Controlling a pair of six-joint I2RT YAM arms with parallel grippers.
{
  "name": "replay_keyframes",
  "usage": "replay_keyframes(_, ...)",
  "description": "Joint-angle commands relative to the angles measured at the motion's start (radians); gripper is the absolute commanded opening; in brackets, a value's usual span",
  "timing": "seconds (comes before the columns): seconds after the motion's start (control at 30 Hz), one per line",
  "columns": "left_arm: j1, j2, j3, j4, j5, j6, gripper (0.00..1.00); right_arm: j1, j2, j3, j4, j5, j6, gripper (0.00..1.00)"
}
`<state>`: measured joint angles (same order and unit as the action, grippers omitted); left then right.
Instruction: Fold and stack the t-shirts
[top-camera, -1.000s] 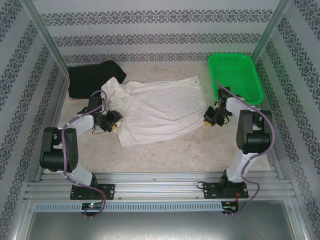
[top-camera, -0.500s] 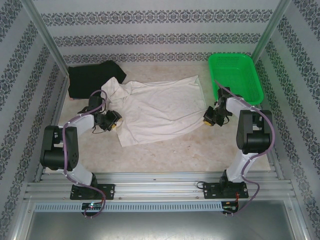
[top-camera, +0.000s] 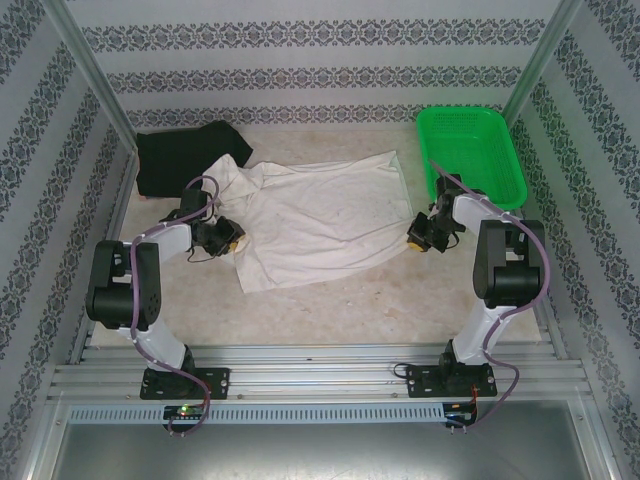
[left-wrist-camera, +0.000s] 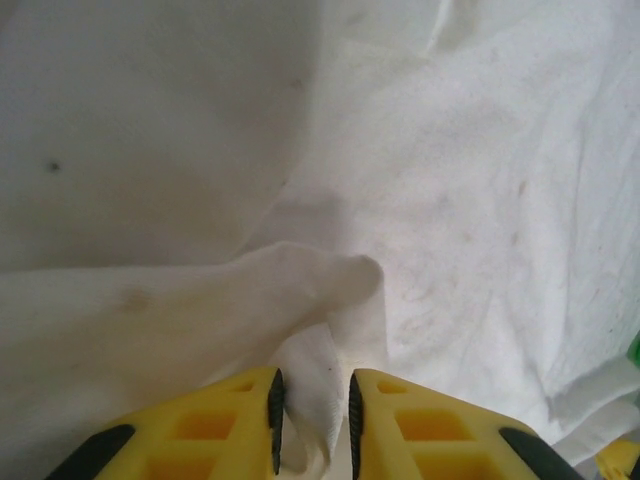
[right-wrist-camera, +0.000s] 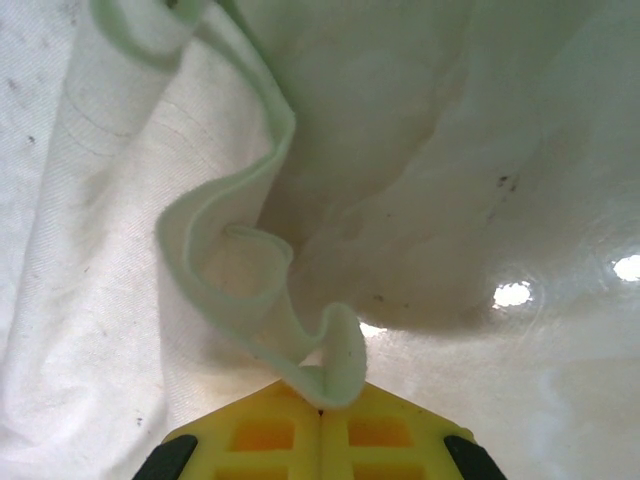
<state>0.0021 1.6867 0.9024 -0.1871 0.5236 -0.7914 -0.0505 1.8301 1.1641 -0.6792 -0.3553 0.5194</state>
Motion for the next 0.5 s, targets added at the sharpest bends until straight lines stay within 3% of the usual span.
replay_keyframes(0.0,0.004,-0.028,0.001,-0.023,0.025,0.052,0.24,-0.009,-0.003,0.014,-0.007,-0.011,-0.014,0.01)
replay_keyframes(0.3,0.007,-0.057,-0.028,-0.084,0.056,0.104,0.13,-0.011,-0.004,0.016,-0.005,-0.014,-0.009,0.02)
replay_keyframes(0.47,0.016,-0.092,-0.042,-0.104,0.073,0.119,0.00,-0.017,-0.020,0.014,0.000,-0.019,-0.008,0.07)
